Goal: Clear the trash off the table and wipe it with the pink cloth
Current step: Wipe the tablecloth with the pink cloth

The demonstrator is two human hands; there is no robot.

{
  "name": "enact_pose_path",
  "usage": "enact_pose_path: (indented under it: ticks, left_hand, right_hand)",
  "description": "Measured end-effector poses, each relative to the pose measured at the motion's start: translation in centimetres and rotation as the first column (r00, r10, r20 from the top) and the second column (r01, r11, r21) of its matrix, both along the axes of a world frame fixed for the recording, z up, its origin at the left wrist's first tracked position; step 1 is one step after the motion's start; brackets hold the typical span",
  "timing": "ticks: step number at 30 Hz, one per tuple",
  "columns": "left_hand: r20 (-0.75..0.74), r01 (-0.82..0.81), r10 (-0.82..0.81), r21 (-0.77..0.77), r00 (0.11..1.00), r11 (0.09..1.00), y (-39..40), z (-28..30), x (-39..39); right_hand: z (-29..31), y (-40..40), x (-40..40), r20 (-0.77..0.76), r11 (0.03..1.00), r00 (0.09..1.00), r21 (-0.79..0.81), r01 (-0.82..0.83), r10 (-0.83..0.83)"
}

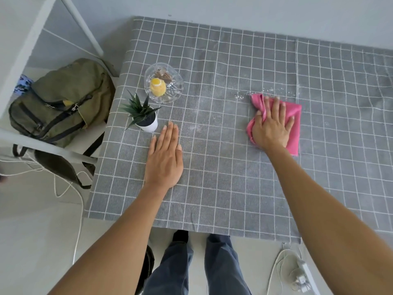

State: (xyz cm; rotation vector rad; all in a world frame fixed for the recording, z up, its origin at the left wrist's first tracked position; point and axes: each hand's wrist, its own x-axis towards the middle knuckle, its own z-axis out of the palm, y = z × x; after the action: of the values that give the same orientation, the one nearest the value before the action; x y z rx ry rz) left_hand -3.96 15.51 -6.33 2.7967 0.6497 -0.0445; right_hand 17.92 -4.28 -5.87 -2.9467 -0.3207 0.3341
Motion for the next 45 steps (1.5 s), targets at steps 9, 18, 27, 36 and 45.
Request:
enact_pose_path:
  ticks: [9,18,27,36,45]
  left_hand:
    - [-0.001,-0.008,0.008,-0.009,1.000,1.000,0.6,0.2,-2.7]
    - [0.013,-0.062,0.062,-0.014,0.998,0.998,1.3,0.3,-4.9]
    - [0.012,-0.065,0.065,-0.002,0.998,0.998,1.3,-0.1,-4.9]
    - [0.006,-0.073,0.073,0.021,0.997,0.997,1.4,-0.3,-4.9]
    - [0.000,-0.073,0.073,0.033,0.997,0.997,1.4,-0.3,-4.9]
  right_hand:
    - [0.1,8.1,-12.0,-0.003,0.888,0.890,0.068,-0.454,0.456]
    - [0.0,8.1,-9.8,-0.019,0.932,0.937,0.115,-0.344,0.348]
    - [-0.3,8.5,-13.0,0.036,0.874,0.879,0.100,-0.476,0.475]
    - [-0.3,10.1,-13.9,0.004,0.925,0.933,0.130,-0.358,0.361]
    - [-0.4,8.4,-11.0,0.007,0.968,0.977,0.135,-0.210,0.211]
